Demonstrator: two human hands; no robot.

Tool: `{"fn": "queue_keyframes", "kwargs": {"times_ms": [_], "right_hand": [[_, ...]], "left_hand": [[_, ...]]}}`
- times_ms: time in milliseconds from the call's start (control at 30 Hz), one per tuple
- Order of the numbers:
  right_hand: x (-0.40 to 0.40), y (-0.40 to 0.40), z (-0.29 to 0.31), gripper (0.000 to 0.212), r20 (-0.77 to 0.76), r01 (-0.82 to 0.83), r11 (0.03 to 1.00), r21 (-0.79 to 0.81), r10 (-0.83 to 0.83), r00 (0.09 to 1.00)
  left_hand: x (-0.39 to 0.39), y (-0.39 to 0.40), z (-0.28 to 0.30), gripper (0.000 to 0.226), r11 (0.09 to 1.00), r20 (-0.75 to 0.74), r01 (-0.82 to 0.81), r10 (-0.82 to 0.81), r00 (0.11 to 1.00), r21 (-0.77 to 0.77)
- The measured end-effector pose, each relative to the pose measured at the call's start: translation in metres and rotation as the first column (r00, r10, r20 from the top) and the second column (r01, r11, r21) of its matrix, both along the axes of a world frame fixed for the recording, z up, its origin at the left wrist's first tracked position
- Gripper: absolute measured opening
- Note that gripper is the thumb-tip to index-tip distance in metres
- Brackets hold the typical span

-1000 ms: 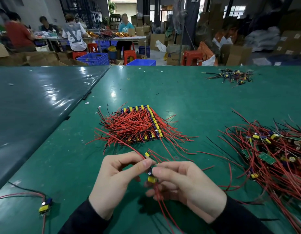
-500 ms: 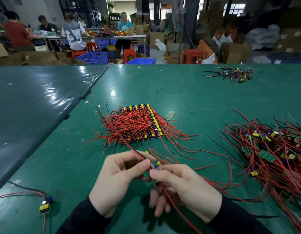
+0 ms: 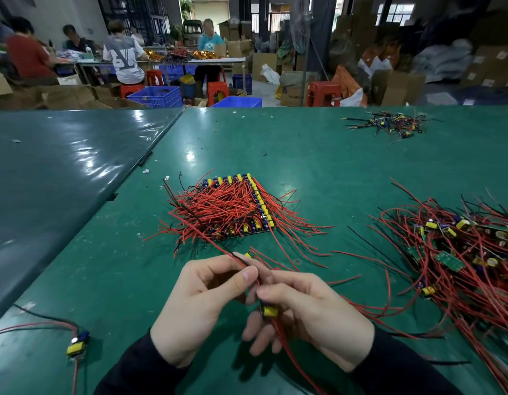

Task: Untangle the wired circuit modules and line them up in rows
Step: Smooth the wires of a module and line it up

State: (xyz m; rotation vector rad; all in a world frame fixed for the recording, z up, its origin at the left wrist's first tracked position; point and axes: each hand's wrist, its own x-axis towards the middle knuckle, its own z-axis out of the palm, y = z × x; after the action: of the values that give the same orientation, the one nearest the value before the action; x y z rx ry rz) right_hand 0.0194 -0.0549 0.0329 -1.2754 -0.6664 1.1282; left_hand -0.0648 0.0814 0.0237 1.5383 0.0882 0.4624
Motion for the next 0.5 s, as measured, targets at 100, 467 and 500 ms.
{"fn": "queue_keyframes", "kwargs": {"times_ms": [100,467,500], "right_hand": [[-0.0021,0.0003,0.0,0.019,0.07,0.072,0.997,0.002,-0.072,0.995],[-0.0049,0.0002,-0.0044,0.023,0.269,0.132,0.991,-0.011,-0.124,0.955],[-0.0061,0.0003,-0.0047,0.023,0.276,0.118,0.993,-0.024,-0.107,0.955]], "left_hand": [[0.0018,-0.0007,-0.0023,0.02,0.999,-0.002,-0.04,0.04,0.999,-0.013],[0.0034,-0.0032,-0.0049,0.022,0.999,-0.041,-0.053,0.052,0.998,-0.006],[0.0034,-0.0029,-0.0056,0.022,0.999,-0.045,-0.031,0.031,0.998,0.013]]}}
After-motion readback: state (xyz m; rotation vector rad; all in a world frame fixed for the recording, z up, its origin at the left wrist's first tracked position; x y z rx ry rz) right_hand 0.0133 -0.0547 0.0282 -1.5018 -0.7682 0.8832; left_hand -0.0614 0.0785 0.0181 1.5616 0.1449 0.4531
